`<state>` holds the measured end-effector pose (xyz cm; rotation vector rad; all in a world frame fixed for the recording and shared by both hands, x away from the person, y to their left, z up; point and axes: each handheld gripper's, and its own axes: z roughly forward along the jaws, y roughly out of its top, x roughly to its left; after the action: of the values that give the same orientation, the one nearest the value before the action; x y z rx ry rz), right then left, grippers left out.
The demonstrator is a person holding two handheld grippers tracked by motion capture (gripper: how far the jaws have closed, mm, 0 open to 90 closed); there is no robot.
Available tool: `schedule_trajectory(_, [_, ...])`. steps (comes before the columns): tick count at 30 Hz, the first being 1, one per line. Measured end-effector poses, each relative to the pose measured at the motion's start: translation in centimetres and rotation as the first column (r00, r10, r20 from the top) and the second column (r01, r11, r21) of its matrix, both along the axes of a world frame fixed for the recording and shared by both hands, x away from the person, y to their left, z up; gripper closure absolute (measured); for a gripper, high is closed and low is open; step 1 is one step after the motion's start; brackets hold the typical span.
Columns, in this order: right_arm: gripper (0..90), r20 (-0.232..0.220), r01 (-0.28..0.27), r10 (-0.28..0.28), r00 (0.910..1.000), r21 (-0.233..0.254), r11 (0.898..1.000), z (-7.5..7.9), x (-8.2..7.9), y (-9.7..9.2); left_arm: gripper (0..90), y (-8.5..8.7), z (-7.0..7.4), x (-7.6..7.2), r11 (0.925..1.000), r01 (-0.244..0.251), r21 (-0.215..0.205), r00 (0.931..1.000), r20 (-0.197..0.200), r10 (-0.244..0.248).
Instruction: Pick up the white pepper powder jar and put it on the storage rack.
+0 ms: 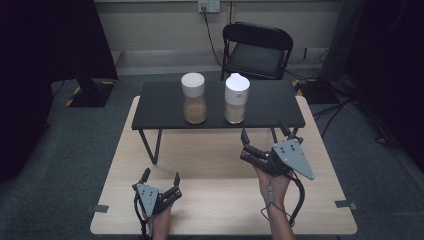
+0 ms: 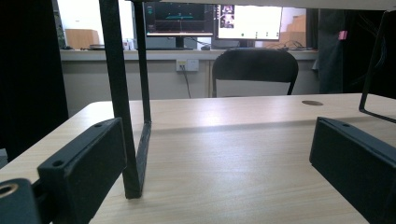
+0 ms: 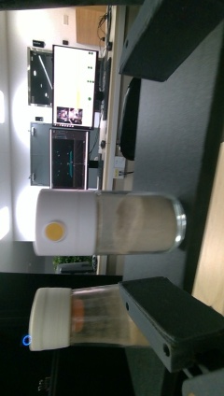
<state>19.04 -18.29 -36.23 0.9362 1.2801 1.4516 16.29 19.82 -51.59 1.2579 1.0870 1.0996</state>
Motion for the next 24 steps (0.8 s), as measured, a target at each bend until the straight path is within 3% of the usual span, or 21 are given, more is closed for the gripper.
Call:
schedule_trajectory(9, [0.0, -0.030, 0.001, 0.000, 0.9995, 0.006, 1.000, -2.1, -0.9, -0.8, 3.3, 0.0, 0.0, 0.0, 1.0000, 0.000, 0.000, 1.0000, 0.000, 0.000])
schedule_trajectory(16, [0.0, -0.028, 0.015, -0.015, 0.9995, -0.002, 1.000, -3.8, -1.5, -0.3, 3.3, 0.0, 0.0, 0.0, 1.0000, 0.000, 0.000, 1.0000, 0.000, 0.000])
schedule_trajectory(24, [0.0, -0.068, 0.014, -0.014, 0.9976, -0.003, 1.000, -5.7, -2.1, 0.0, 3.2, 0.0, 0.0, 0.0, 1.0000, 0.000, 0.000, 1.0000, 0.000, 0.000])
